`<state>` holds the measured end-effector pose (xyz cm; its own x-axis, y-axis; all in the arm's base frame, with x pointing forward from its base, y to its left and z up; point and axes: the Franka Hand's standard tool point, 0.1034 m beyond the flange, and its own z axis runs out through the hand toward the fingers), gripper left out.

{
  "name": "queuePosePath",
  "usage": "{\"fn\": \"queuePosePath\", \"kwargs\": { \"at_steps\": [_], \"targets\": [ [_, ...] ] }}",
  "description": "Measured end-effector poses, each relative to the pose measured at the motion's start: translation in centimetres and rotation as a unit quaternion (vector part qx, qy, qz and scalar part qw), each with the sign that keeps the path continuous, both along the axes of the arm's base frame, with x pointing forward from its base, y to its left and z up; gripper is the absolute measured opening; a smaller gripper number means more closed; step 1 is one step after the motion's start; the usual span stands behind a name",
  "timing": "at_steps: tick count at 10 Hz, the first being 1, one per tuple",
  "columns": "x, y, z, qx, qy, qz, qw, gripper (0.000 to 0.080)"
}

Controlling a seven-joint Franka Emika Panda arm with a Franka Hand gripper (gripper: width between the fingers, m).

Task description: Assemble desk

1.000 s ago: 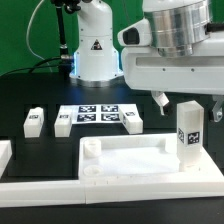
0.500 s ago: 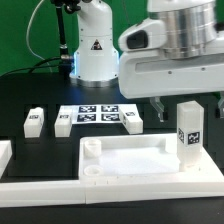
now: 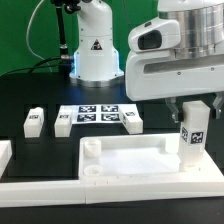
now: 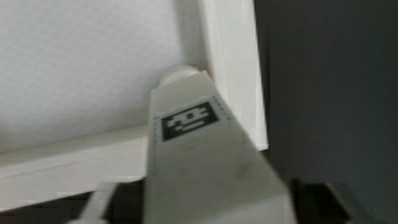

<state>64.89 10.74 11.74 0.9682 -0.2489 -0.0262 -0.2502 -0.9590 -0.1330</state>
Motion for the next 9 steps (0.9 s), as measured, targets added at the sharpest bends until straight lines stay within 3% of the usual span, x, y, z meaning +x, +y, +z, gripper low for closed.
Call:
{"fn": "queuePosePath", "kwargs": {
  "at_steps": [3,4,6,7,9],
  "targets": [
    [-0.04,-0.11,-0.07,-0.002,0.014,-0.132,0.991,0.0298],
    [-0.14,-0.11,-0.10,-0.001,0.020,-0.225,0.974,0.0298],
    [-0.46,0.37,-0.20,0.004,0.023,-0.364,0.931,0.0298],
    [-0.63,0.51,-0.23,0.018,0.028,-0.447,0.894,0.0298],
    [-0.96,0.40,-0.28,0.043,0.039,-0.531,0.845,0.0298]
  ]
}}
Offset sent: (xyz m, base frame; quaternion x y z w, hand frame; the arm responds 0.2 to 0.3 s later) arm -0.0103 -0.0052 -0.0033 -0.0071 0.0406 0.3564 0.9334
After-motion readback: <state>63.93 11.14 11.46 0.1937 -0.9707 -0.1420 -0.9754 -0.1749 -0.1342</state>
